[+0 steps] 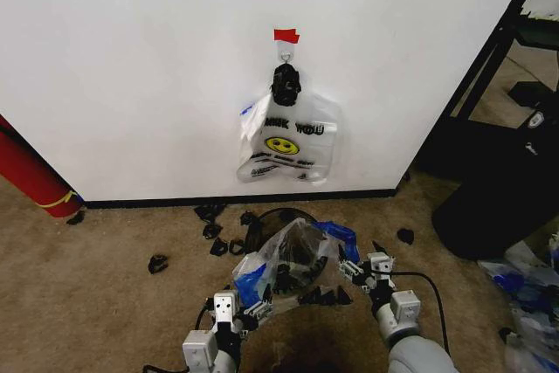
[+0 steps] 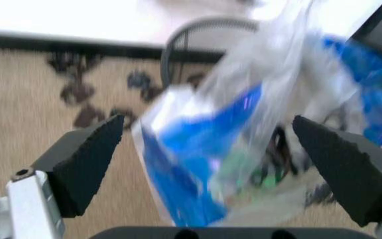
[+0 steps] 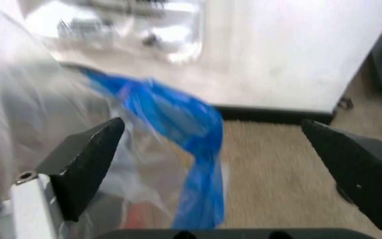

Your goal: Pick up the garbage bag from the wall and place it over the trash bin.

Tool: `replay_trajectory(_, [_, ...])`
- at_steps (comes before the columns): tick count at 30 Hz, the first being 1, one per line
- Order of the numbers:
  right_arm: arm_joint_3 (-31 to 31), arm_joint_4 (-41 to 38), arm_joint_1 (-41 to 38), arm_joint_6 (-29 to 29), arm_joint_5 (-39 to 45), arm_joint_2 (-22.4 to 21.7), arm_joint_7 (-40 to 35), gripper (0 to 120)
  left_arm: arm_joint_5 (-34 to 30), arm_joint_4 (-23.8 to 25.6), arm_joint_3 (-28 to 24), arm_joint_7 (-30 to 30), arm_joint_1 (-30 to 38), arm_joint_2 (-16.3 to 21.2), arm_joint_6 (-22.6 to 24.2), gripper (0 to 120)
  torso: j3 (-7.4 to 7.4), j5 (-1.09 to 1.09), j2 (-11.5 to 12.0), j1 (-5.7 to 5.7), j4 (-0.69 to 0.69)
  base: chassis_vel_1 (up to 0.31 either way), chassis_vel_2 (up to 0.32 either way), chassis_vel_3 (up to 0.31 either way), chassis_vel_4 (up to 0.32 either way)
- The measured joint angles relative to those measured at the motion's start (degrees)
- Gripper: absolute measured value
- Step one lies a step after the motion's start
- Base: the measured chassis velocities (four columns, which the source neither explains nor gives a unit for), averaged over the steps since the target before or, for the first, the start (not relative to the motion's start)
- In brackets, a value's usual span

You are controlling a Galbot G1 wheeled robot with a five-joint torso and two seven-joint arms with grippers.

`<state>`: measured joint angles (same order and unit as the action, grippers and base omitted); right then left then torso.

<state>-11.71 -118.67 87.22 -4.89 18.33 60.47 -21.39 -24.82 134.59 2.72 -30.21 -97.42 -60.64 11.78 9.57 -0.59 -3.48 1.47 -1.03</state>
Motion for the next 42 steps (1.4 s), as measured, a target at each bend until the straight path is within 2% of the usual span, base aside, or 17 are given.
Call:
replay_trajectory(1, [-0.08,-0.09,0.12,0.45,-0.15,0.04,0.23,99,0.03,0.35,0.35,0.32,-0.1,0.36,-0.25,100,0.0,0.0,0.0,0.0,0.0,0.0,0.0,0.0,0.0])
replay_trajectory(3, [-0.72,-0.44,0.94,5.44,-1.08,0.5,1.51,100,-0.17,2.94,2.89,1.96,-0.11,2.83,-2.21,100,0.0,0.0,0.0,0.0,-0.01,0.0,0.0,0.0,0.0])
replay_trajectory(5, [-0.8,-0.43,1.02,6.62,-1.25,0.66,1.58,100,0.06,3.38,3.28,2.06,-0.04,3.26,-2.89,100,0.0,0.0,0.0,0.0,-0.01,0.0,0.0,0.0,0.0])
replay_trajectory(8, [-2.47,0.18,2.12,16.17,-3.14,2.47,3.74,100,2.06,5.88,7.37,2.96,1.25,5.34,-5.63,100,0.0,0.01,0.0,0.0,0.0,0.0,0.0,0.0,0.0])
replay_trajectory(12, [-4.01,-0.07,3.32,20.52,-3.46,3.4,6.34,100,-1.57,6.18,10.88,4.19,3.4,7.29,-4.32,100,0.0,0.0,0.0,0.0,-0.03,0.0,0.0,0.0,0.0])
replay_trajectory(14, [-5.52,-0.83,4.27,23.08,-3.91,3.92,9.04,100,-7.17,4.91,12.97,5.6,6.55,9.58,-1.86,100,0.0,0.02,0.0,0.0,0.05,0.0,0.0,0.0,0.0])
replay_trajectory(18, [-7.92,-2.85,6.84,24.45,-4.19,4.89,11.12,100,-12.79,1.97,12.45,6.8,12.39,12.2,0.97,100,0.0,0.0,0.0,0.0,-0.01,0.0,0.0,0.0,0.0])
replay_trajectory(21, [-10.78,-5.42,10.32,25.79,-4.75,5.9,12.87,100,-20.87,-3.5,9.77,7.41,21.06,15.23,5.08,100,0.01,-0.02,0.0,0.0,-0.04,0.0,0.0,0.0,0.0])
replay_trajectory(23, [-11.3,-6.05,11.0,26.11,-4.93,6.08,13.11,100,-23.48,-4.92,9.08,7.44,23.33,15.95,6.24,100,0.01,-0.01,0.0,0.0,-0.01,0.0,0.0,0.0,0.0])
replay_trajectory(25, [-12.96,-8.22,13.64,26.83,-5.16,6.9,13.45,100,-31.26,-9.7,5.73,7.7,32.36,18.29,10.19,100,0.01,-0.02,0.0,0.0,0.0,0.0,0.0,0.0,0.0])
replay_trajectory(27, [-13.33,-8.73,14.11,26.92,-5.12,7.1,13.49,100,-32.44,-10.49,4.91,7.93,34.03,18.69,10.76,100,0.01,-0.02,0.0,0.0,-0.02,0.0,0.0,0.0,0.0])
replay_trajectory(29, [-15.06,-11.29,15.96,27.04,-4.2,7.81,13.82,100,-38.63,-14.14,0.38,10.06,42.01,20.6,13.49,100,0.01,0.0,0.0,0.0,-0.04,0.0,0.0,0.0,0.0])
replay_trajectory(31, [-16.15,-12.52,16.77,27.11,-3.25,8.06,14.21,100,-41.09,-16.41,-2.78,11.99,45.83,21.32,14.7,100,0.01,0.0,0.0,0.0,-0.01,0.0,0.0,0.0,0.0])
replay_trajectory(34, [-18.39,-14.15,17.83,27.15,-1.49,8.45,14.6,100,-42.18,-19.93,-6.87,15.94,50.67,21.29,15.47,100,0.01,0.0,0.0,0.0,0.0,0.0,0.0,0.0,0.0])
replay_trajectory(36, [-18.67,-14.27,17.97,27.15,-1.37,8.5,14.6,100,-42.22,-20.36,-7.37,16.66,51.29,21.19,15.52,100,0.01,0.0,0.0,0.0,0.0,0.0,0.0,0.0,0.0])
replay_trajectory(39, [-22.98,-14.91,20.34,25.58,-1.0,9.19,14.11,100,-41.58,-22.95,-10.84,22.2,55.1,20.02,15.85,100,0.0,0.01,0.0,0.0,0.0,0.0,0.0,0.0,0.0])
replay_trajectory(42, [-26.01,-14.46,22.85,26.32,-0.36,9.55,12.65,100,-40.04,-25.75,-14.89,24.52,58.35,18.39,16.0,100,0.0,0.02,0.0,0.0,-0.01,0.0,0.0,0.0,0.0])
